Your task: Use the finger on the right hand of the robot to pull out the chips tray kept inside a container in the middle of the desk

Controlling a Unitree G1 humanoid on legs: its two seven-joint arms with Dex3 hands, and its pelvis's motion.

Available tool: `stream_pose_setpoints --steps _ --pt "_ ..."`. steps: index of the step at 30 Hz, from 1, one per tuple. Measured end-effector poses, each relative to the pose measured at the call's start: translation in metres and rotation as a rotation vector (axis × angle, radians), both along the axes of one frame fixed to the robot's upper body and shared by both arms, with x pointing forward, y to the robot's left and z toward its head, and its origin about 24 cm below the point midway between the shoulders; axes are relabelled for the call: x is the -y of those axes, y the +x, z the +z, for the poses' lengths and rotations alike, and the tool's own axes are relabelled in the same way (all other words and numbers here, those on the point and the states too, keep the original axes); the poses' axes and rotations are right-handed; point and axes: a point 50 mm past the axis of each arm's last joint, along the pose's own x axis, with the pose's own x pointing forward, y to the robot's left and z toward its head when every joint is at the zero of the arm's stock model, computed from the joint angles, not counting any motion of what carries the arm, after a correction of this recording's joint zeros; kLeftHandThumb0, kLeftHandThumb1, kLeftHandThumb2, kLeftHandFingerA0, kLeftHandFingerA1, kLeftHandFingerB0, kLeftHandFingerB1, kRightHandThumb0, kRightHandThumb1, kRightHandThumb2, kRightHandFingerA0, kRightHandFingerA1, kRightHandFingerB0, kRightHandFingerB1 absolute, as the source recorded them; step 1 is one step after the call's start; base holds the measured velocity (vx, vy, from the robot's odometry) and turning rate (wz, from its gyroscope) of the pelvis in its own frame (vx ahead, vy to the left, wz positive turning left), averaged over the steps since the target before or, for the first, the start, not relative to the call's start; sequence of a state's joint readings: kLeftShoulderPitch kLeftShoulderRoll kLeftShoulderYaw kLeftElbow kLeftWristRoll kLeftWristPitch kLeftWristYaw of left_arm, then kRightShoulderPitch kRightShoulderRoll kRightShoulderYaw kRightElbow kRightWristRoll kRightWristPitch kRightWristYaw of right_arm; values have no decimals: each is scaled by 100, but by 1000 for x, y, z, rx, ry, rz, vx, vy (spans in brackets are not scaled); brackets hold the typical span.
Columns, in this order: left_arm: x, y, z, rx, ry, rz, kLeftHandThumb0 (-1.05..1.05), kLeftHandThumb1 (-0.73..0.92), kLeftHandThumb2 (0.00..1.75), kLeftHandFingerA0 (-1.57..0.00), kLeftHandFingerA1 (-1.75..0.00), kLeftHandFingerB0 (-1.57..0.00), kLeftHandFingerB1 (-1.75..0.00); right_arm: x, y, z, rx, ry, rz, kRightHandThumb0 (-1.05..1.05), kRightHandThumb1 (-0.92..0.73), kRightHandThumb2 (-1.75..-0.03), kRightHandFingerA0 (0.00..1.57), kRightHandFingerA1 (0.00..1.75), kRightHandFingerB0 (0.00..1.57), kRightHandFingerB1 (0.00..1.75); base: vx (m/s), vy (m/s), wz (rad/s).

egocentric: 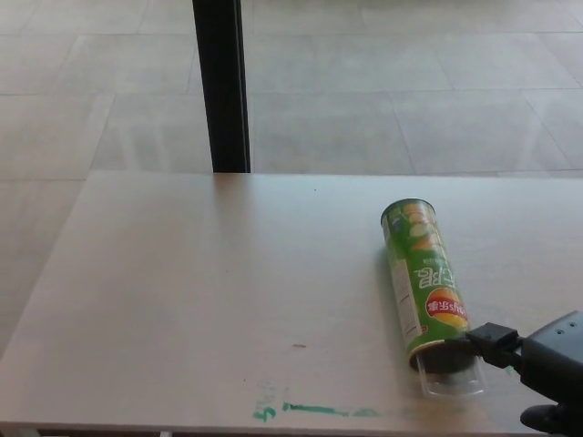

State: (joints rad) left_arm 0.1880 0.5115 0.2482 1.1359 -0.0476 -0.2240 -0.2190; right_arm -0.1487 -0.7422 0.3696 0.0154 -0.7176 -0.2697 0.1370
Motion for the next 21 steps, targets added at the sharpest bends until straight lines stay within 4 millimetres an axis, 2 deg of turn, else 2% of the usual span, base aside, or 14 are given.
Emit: stream_pose_setpoints --steps 5,11,14,20,21 --pt "0 -1 -1 -2 -4 5 -39 76 63 -51 -49 -50 -41 -8 0 -7 10 26 -6 -25 -57 -60 85 147 44 40 0 0 0" --pt "1 0 -1 -2 -4 7 -39 74 62 -55 -54 -52 -43 -13 0 -7 28 34 -1 -24 -56 -58 89 144 44 41 0 0 0" --pt "1 0 -1 -1 -3 6 -39 75 62 -54 -55 -51 -42 -13 0 -6 35 39 0 -24 -56 -61 86 147 43 42 0 0 0" --pt "0 1 -1 1 -2 10 -39 75 63 -52 -49 -51 -42 -13 -5 -8 33 42 5 -23 -58 -57 89 145 45 39 0 0 0" --pt "1 1 -1 0 0 10 -39 76 62 -53 -54 -51 -42 -13 -6 -9 29 41 7 -24 -57 -57 90 146 45 39 0 0 0"
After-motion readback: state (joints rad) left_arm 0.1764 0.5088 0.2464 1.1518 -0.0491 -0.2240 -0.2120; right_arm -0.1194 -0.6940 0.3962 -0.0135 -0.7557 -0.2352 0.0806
